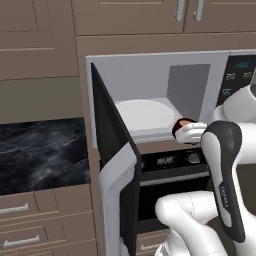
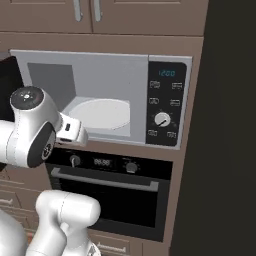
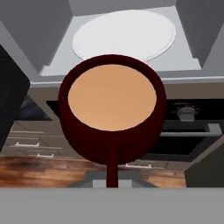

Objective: Pick the cup of tea, navigate to the dining table, and place it on the saucer.

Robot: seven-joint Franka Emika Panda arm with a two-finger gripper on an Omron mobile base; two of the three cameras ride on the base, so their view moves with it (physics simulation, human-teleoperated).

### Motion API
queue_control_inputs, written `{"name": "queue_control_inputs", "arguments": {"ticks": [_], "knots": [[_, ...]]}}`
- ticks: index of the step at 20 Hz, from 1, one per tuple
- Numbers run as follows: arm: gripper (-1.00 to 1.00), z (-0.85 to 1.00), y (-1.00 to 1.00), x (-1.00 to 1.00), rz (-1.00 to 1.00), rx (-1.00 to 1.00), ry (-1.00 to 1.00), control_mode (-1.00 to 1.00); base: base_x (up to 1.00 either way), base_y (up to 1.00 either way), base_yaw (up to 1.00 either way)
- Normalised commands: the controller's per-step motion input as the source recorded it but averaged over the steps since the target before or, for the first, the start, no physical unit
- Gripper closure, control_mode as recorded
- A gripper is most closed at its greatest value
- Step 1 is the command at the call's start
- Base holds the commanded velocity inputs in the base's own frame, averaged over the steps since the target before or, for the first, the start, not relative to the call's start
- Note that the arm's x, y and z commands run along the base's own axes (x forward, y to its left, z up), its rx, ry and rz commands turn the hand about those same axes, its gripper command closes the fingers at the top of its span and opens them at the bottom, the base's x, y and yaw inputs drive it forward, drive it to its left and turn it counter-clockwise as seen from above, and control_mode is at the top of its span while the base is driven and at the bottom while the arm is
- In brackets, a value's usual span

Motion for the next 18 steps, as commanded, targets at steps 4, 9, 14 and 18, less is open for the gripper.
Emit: {"name": "queue_control_inputs", "arguments": {"ticks": [4,9,14,18], "knots": [[1.00,0.00,0.00,0.00,0.00,0.00,0.00,1.00,-1.00,-0.01,0.14],[1.00,0.00,0.00,0.00,0.00,0.00,0.00,1.00,-0.99,-0.10,0.38],[1.00,0.00,0.00,0.00,0.00,0.00,0.00,1.00,-0.81,-0.14,0.51],[1.00,0.00,0.00,0.00,0.00,0.00,0.00,1.00,-0.64,-0.16,0.67]]}}
